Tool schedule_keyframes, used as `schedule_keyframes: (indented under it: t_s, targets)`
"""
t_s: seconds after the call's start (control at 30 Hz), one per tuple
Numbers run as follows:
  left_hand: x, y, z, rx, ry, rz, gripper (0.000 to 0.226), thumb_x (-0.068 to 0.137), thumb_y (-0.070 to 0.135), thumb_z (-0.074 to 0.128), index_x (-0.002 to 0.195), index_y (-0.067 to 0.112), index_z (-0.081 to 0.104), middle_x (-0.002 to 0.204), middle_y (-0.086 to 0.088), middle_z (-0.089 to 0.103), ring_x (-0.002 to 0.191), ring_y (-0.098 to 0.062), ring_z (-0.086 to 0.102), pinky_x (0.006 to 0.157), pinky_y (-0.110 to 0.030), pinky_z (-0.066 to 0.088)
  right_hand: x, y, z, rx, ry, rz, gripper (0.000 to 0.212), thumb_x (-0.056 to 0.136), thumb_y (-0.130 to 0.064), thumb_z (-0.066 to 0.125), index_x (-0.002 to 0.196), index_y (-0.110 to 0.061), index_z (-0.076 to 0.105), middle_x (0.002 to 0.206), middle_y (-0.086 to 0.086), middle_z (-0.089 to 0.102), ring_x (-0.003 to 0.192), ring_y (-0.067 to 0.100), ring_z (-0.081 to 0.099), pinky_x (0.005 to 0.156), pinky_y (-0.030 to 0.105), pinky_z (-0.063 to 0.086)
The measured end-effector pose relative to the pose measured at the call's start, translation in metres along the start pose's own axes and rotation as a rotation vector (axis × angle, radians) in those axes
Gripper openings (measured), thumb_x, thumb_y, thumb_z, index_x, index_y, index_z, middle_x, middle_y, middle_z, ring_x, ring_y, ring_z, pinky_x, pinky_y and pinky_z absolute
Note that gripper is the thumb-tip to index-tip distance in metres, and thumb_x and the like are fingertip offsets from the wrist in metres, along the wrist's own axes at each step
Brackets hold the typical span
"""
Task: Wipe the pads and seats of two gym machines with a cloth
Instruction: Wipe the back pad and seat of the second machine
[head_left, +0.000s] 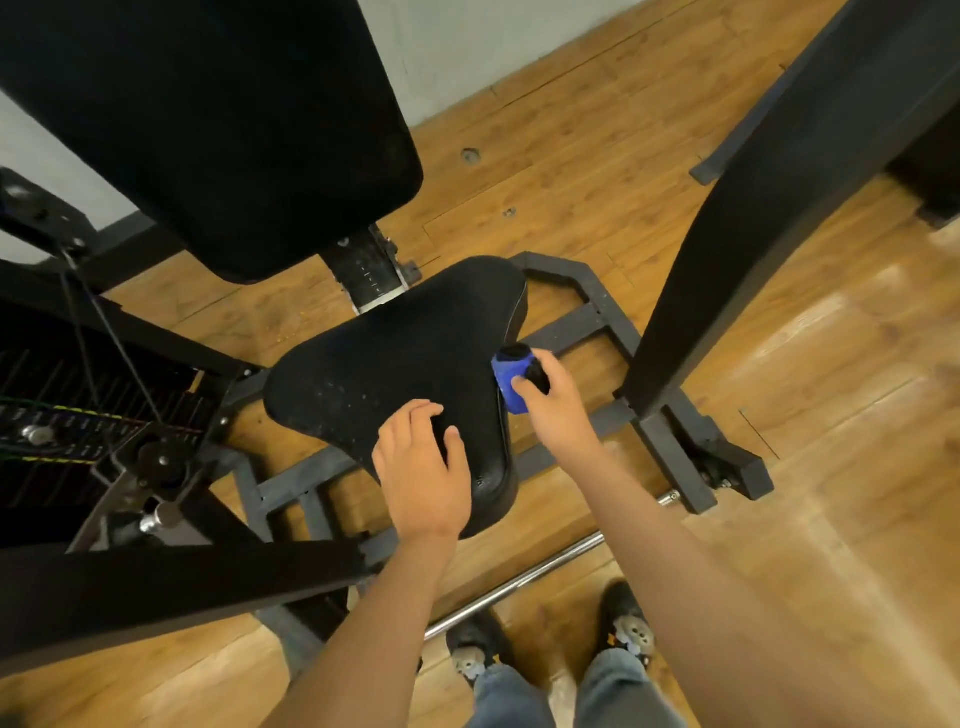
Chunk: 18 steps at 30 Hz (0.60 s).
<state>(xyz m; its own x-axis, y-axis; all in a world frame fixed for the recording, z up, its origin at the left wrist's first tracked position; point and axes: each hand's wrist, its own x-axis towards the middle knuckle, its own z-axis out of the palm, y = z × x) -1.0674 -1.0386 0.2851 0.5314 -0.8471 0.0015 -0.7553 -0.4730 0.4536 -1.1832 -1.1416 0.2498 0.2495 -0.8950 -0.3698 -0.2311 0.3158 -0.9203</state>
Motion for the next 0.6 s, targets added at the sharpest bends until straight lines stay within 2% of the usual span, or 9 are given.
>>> schedule_keyframes:
  t_s: [0.07, 0.2, 0.37, 0.5, 0.6]
  targets:
    - [-0.001, 0.001, 0.001, 0.012, 0.004, -0.008, 0.024, 0.094, 0.02, 0.05, 0.117, 0.02, 0.055, 0.127, 0.004, 0.052, 0.121, -0.016, 0.042, 0.104, -0.041, 0.036, 0.007, 0.003, -0.006, 0.003, -0.033, -0.022, 0.025, 0.095, -0.007, 0.052, 0.12, -0.012, 0.055, 0.106, -0.005, 0.059, 0.095, -0.001, 0.056, 0.078, 0.005, 0.042]
    - [-0.003, -0.001, 0.003, 0.019, 0.013, 0.0, 0.024, 0.095, 0.017, 0.05, 0.118, 0.019, 0.055, 0.126, 0.004, 0.052, 0.121, -0.015, 0.042, 0.101, -0.031, 0.03, 0.031, 0.011, -0.012, -0.002, -0.04, -0.033, 0.031, 0.094, -0.007, 0.053, 0.124, -0.014, 0.054, 0.121, 0.005, 0.054, 0.11, 0.014, 0.053, 0.092, 0.019, 0.039]
    - [-0.003, 0.0, 0.006, 0.025, 0.012, -0.009, 0.025, 0.095, 0.018, 0.046, 0.118, 0.02, 0.055, 0.127, 0.004, 0.053, 0.122, -0.013, 0.041, 0.102, -0.027, 0.026, 0.07, 0.01, -0.021, -0.013, 0.036, -0.037, 0.032, 0.092, -0.003, 0.054, 0.121, -0.016, 0.055, 0.123, 0.005, 0.056, 0.114, 0.017, 0.052, 0.098, 0.028, 0.043]
    - [0.0, 0.001, 0.006, 0.022, 0.016, -0.004, 0.031, 0.092, 0.025, 0.04, 0.118, 0.021, 0.056, 0.127, 0.006, 0.052, 0.122, -0.012, 0.041, 0.104, -0.033, 0.03, 0.101, -0.002, -0.025, 0.005, 0.146, 0.002, 0.031, 0.094, -0.003, 0.051, 0.123, -0.014, 0.054, 0.122, 0.003, 0.058, 0.115, 0.017, 0.053, 0.088, 0.021, 0.037]
    - [0.001, -0.001, 0.006, 0.015, 0.02, -0.006, 0.031, 0.092, 0.026, 0.04, 0.118, 0.021, 0.056, 0.128, 0.006, 0.052, 0.122, -0.012, 0.041, 0.104, -0.032, 0.03, 0.116, -0.009, -0.027, -0.052, 0.164, -0.002, 0.034, 0.095, -0.006, 0.051, 0.128, -0.015, 0.052, 0.129, 0.003, 0.054, 0.118, 0.015, 0.049, 0.09, 0.02, 0.034]
